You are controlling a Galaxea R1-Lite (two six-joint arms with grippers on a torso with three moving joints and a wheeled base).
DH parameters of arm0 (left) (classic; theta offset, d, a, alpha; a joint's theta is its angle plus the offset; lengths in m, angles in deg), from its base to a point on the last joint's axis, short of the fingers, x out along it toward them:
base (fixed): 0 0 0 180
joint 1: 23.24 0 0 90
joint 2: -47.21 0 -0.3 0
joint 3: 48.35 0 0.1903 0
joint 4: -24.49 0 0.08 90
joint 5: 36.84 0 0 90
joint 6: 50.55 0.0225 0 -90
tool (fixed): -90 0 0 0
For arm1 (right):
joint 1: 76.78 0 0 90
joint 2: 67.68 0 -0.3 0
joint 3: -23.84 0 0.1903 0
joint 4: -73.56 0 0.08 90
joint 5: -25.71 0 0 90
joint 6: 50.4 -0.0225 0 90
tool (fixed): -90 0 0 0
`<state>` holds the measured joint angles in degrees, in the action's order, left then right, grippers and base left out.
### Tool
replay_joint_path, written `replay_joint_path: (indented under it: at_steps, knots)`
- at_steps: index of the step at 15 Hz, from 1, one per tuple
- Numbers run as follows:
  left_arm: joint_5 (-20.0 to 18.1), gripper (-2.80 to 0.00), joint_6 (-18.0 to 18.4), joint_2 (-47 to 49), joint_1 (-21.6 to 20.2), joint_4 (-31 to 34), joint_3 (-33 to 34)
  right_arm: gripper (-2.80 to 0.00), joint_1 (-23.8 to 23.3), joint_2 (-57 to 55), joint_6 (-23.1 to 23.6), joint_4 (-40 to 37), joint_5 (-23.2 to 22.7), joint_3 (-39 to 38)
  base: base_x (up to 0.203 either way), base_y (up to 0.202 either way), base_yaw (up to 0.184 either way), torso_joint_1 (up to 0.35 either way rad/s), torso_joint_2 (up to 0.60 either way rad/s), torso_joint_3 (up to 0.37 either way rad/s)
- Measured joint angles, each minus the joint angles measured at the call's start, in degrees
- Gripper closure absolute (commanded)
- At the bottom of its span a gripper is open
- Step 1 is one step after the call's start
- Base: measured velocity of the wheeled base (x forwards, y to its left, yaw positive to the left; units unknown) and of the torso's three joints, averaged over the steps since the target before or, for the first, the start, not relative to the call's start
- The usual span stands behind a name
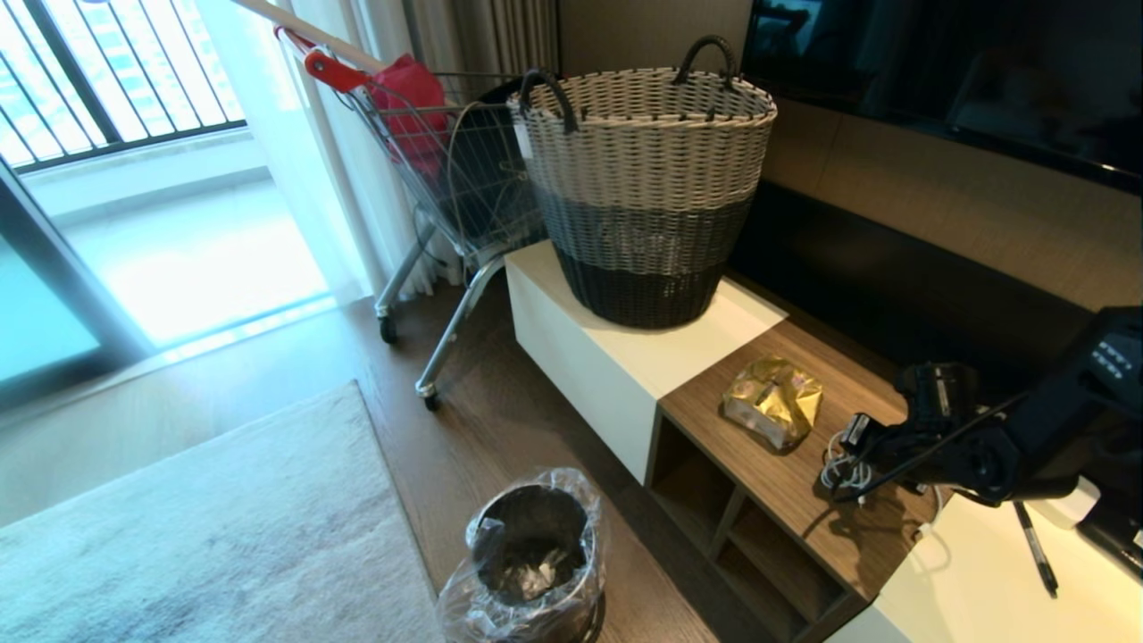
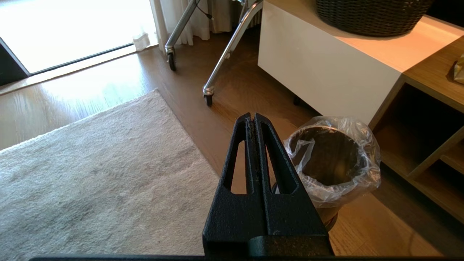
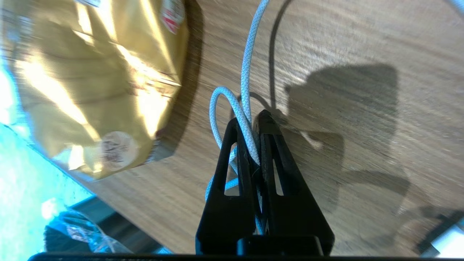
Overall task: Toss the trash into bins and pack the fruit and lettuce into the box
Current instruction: Pick up the data cable, then throw it into the trash can
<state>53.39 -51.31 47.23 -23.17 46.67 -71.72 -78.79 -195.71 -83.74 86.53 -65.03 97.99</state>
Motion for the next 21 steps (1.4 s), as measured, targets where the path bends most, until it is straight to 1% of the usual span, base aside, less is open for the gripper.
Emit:
replay_joint_path:
  at_steps: [3,5,8,10,16,21]
  knots:
    - [-0.02,0.00,0.00,0.00,-0.02,-0.01,0.00,0.00,0.13,5.49,0.25,-0.24,-0.02,-2.60,0.000,0.000,0.000,0.000,0.00,0.000]
    - [0.00,0.00,0.02,0.00,-0.02,0.00,0.00,0.00,0.28,10.06,1.89,-0.31,-0.07,-5.40,0.000,0.000,0.000,0.000,0.00,0.000]
    - [-0.02,0.00,0.02,0.00,-0.04,0.00,0.00,0.00,0.34,17.78,6.18,-0.31,-0.02,-10.48,0.000,0.000,0.000,0.000,0.00,0.000]
    - [-0.01,0.00,-0.02,0.00,-0.02,-0.02,0.00,0.00,0.34,23.16,8.09,-0.34,0.04,-13.35,0.000,0.000,0.000,0.000,0.00,0.000]
    - [0.00,0.00,-0.03,0.00,-0.02,-0.01,0.00,0.00,0.44,41.29,15.73,-2.32,2.81,-20.02,0.000,0.000,0.000,0.000,0.00,0.000]
    - [-0.01,0.00,-0.02,0.00,-0.02,-0.02,0.00,0.00,0.21,56.67,22.72,-2.74,3.19,-29.60,0.000,0.000,0.000,0.000,0.00,0.000]
